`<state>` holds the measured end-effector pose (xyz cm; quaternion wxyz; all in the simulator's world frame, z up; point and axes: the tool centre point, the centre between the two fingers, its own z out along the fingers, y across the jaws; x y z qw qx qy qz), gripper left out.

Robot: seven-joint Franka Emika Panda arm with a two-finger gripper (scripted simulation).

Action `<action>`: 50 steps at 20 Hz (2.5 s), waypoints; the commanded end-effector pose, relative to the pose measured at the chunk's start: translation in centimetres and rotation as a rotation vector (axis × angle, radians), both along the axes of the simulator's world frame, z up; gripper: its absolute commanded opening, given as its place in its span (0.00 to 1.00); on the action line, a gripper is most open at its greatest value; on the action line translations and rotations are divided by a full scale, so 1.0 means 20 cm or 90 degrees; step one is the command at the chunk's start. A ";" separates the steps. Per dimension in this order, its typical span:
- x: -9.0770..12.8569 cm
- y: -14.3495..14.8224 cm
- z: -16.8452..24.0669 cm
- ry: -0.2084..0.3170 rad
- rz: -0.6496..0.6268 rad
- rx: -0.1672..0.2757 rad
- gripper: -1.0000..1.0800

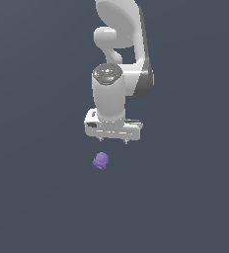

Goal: Pick up the object and move it to a goal position.

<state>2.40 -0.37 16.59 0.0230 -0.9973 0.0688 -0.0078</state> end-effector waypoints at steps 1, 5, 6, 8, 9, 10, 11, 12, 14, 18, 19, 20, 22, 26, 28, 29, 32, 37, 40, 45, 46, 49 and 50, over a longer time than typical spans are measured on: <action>0.03 -0.05 -0.06 0.003 -0.022 -0.004 0.96; 0.09 -0.15 -0.19 0.008 -0.063 -0.013 0.96; 0.10 -0.17 -0.22 0.009 -0.072 -0.015 0.96; 0.12 -0.20 -0.27 0.011 -0.088 -0.018 0.96; 0.12 -0.22 -0.29 0.012 -0.094 -0.020 0.96; 0.13 -0.24 -0.31 0.012 -0.100 -0.021 0.96; 0.13 -0.25 -0.32 0.013 -0.105 -0.023 0.96; 0.14 -0.26 -0.34 0.013 -0.110 -0.024 0.96; 0.14 -0.28 -0.36 0.014 -0.116 -0.026 0.96; 0.15 -0.29 -0.38 0.015 -0.122 -0.027 0.96; 0.15 -0.29 -0.38 0.015 -0.120 -0.027 0.96; 0.15 -0.29 -0.38 0.015 -0.120 -0.027 0.96; 0.15 -0.29 -0.39 0.015 -0.120 -0.027 0.96; 0.14 -0.29 -0.47 0.015 -0.121 -0.027 0.96; 0.14 -0.29 -0.53 0.015 -0.121 -0.027 0.96; 0.14 -0.29 -0.55 0.015 -0.122 -0.027 0.96; 0.14 -0.29 -0.61 0.015 -0.122 -0.027 0.96; 0.15 -0.29 -0.63 0.015 -0.122 -0.027 0.96; 0.15 -0.29 -0.63 0.015 -0.122 -0.027 0.00; 0.15 -0.29 -0.63 0.015 -0.122 -0.027 0.00; 0.15 -0.29 -0.63 0.015 -0.122 -0.027 0.00; 0.15 -0.29 -0.63 0.015 -0.122 -0.027 0.00; 0.15 -0.29 -0.63 0.015 -0.122 -0.027 0.00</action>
